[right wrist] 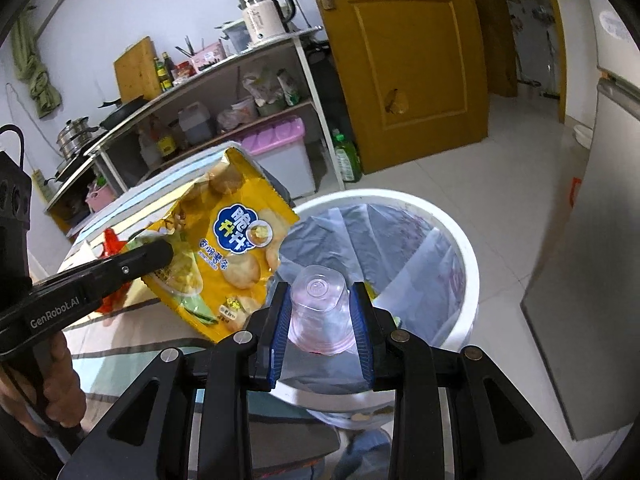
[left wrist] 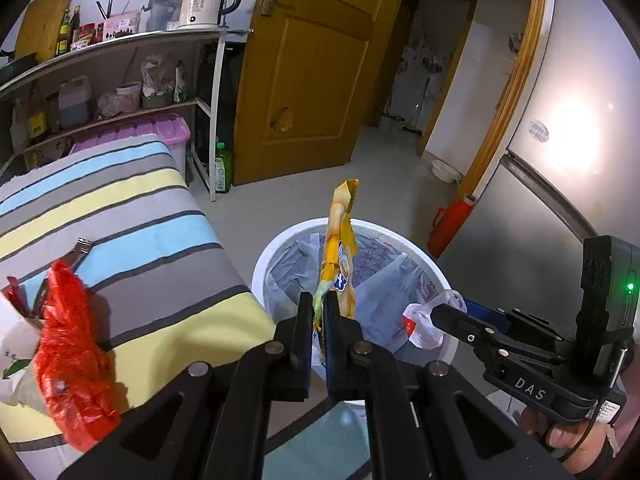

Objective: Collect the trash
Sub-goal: 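Carry the cup and yellow strip over the white bin and open both tools, then move both tools back over the trash on the table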

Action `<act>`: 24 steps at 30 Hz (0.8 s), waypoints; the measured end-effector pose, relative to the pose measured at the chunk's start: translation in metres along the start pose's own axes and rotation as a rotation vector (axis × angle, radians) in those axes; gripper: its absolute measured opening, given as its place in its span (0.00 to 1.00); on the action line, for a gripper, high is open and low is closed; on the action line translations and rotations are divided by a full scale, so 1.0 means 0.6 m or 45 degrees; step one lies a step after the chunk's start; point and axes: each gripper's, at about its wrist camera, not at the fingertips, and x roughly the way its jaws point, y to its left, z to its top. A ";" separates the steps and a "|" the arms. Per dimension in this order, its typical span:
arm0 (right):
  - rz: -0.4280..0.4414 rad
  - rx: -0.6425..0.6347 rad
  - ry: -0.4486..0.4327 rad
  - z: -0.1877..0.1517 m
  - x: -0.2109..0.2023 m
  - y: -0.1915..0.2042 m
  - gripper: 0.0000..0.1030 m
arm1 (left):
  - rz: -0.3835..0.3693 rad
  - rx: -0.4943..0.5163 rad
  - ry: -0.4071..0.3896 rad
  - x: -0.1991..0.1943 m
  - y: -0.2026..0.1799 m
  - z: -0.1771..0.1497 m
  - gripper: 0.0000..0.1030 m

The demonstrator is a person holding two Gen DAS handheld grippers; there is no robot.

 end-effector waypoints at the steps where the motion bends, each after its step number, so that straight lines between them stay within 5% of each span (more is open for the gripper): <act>1: -0.008 0.000 0.009 0.000 0.003 -0.002 0.30 | -0.003 -0.001 0.010 0.004 0.000 0.000 0.07; 6: -0.015 0.008 0.011 -0.007 0.005 -0.009 0.42 | -0.013 -0.014 0.018 0.009 0.005 -0.003 0.27; 24: 0.057 -0.067 -0.068 -0.006 -0.061 0.056 0.44 | 0.049 -0.033 -0.118 -0.091 0.033 -0.020 0.27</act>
